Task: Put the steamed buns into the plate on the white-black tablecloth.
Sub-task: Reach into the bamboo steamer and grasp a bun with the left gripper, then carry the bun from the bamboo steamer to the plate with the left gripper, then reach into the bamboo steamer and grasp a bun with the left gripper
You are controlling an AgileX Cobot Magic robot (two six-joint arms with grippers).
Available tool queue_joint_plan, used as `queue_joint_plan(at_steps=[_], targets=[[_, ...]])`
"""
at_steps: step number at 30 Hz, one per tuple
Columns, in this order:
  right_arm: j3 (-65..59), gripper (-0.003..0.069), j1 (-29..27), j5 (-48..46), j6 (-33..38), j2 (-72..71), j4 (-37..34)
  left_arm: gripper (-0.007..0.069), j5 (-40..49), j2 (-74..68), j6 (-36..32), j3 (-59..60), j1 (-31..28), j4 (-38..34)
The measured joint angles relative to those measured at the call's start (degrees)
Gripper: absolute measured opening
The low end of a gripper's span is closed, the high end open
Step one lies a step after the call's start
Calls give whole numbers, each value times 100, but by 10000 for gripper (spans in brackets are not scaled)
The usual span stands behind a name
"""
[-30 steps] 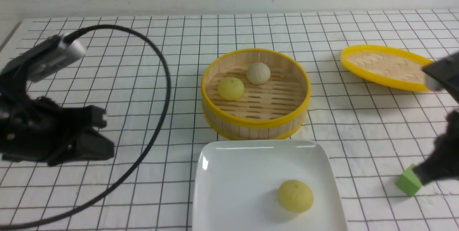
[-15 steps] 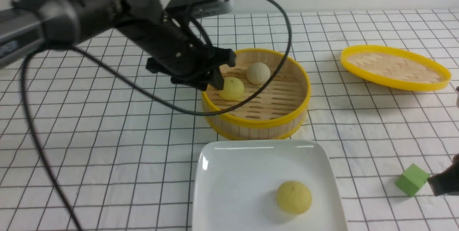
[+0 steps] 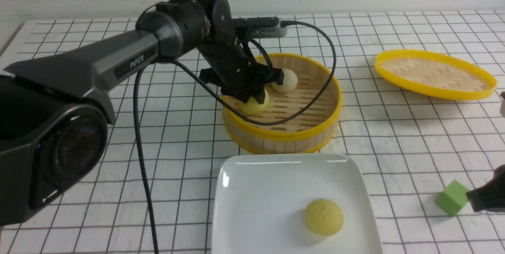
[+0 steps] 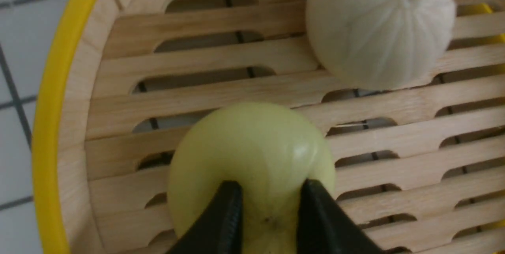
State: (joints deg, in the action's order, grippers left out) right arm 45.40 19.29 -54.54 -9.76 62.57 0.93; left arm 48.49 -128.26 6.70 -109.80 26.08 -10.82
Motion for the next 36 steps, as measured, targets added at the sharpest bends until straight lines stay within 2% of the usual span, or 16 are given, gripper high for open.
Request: queue_joint_plan(at_steps=[3, 5, 13, 15, 19, 23, 26, 27, 28, 29, 30, 31, 32, 33, 35, 36], targets=[[0, 2, 0, 5, 0, 0, 0, 42, 226, 119, 112, -87, 0, 0], [0, 3, 0, 5, 0, 0, 0, 24, 543, 354, 143, -199, 0, 0], [-10, 8, -2, 5, 0, 4, 0, 22, 2139, 2278, 196, -410, 29, -12], [-10, 9, -2, 5, 0, 4, -6, 22, 2199, 2456, 197, -240, 68, -12], [-17, 12, -2, 5, 0, 4, -12, 31, 2215, 2545, 252, 879, 440, 24], [-17, 15, -2, 10, 0, 4, -12, 67, 1696, 2196, 502, 1955, 916, 94], [-17, 19, -2, 10, 0, 4, -12, 143, 1292, 1864, 723, 2422, 1100, 129], [-17, 22, -2, 5, 0, 4, -12, 219, 1170, 1671, 776, 2491, 1130, 139], [-17, 22, -2, 5, 0, 4, -17, 229, 1162, 1654, 777, 2496, 1128, 139], [-17, 24, -2, 5, 0, 4, -18, 309, 1100, 1540, 816, 2495, 1132, 140], [-17, 25, -2, 5, 0, 4, -18, 309, 1090, 1540, 816, 2495, 1132, 140], [-17, 27, -2, 5, 0, 4, -18, 409, 1056, 1500, 890, 2464, 1132, 145], [-17, 27, -2, 5, 0, 4, -18, 446, 1098, 1500, 908, 2384, 1132, 170], [-17, 27, -2, 5, 0, 4, -18, 454, 1133, 1500, 916, 2360, 1126, 181], [-17, 33, -2, 5, 0, 4, -25, 528, 1504, 1500, 933, 1808, 1063, 211], [-17, 35, -2, 5, 0, 4, -25, 531, 1674, 1471, 940, 1511, 1015, 230]])
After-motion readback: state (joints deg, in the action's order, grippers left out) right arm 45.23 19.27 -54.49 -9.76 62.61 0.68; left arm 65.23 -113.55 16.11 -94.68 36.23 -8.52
